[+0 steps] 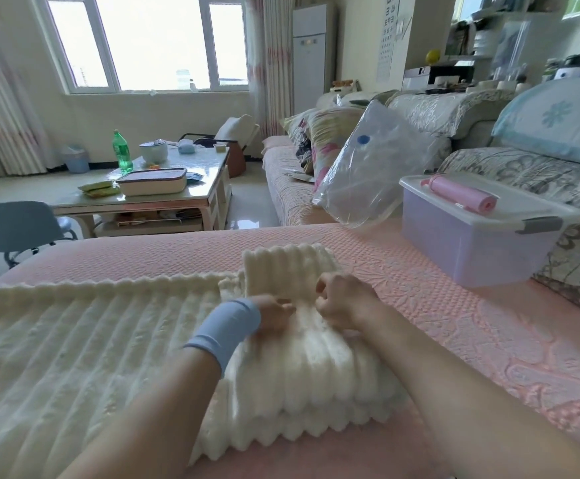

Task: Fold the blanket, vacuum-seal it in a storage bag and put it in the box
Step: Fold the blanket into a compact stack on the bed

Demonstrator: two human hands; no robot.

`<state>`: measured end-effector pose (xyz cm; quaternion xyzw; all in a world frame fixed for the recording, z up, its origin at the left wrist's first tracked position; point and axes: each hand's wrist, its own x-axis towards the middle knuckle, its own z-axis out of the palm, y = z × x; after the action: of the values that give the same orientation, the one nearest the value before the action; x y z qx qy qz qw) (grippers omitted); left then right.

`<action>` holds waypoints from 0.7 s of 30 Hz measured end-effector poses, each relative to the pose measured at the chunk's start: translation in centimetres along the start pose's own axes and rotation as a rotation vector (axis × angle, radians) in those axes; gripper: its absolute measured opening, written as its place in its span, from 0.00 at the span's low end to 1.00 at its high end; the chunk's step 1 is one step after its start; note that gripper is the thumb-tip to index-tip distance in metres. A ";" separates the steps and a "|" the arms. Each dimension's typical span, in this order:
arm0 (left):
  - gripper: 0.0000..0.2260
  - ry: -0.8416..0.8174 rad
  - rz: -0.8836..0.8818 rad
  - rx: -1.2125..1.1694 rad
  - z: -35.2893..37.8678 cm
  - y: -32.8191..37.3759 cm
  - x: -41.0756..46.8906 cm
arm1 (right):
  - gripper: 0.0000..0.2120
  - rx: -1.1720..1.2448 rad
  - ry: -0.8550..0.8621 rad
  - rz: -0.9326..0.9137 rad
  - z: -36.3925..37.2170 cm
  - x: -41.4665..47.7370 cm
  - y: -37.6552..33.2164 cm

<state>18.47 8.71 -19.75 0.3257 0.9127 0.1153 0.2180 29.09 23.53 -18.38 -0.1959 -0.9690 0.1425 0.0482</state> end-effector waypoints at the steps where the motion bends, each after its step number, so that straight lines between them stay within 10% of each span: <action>1: 0.20 0.101 0.019 0.007 -1.2 0.3 0.6 | 0.16 -0.069 0.083 -0.022 0.1 0.9 0.3; 4: 0.21 0.394 -0.028 0.194 -2.6 0.4 2.2 | 0.26 -0.159 0.099 -0.073 1.1 3.4 0.8; 11: 0.36 0.204 0.012 0.017 -0.4 -2.2 7.4 | 0.36 -0.189 -0.281 0.043 4.1 8.2 4.4; 21: 0.32 -0.143 -0.057 0.303 -1.1 -0.7 6.9 | 0.35 -0.264 -0.273 0.038 4.5 8.2 4.7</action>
<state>12.82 12.53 -21.27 0.3362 0.9107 -0.0532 0.2342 22.58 29.72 -23.72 -0.1974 -0.9730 0.0401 -0.1123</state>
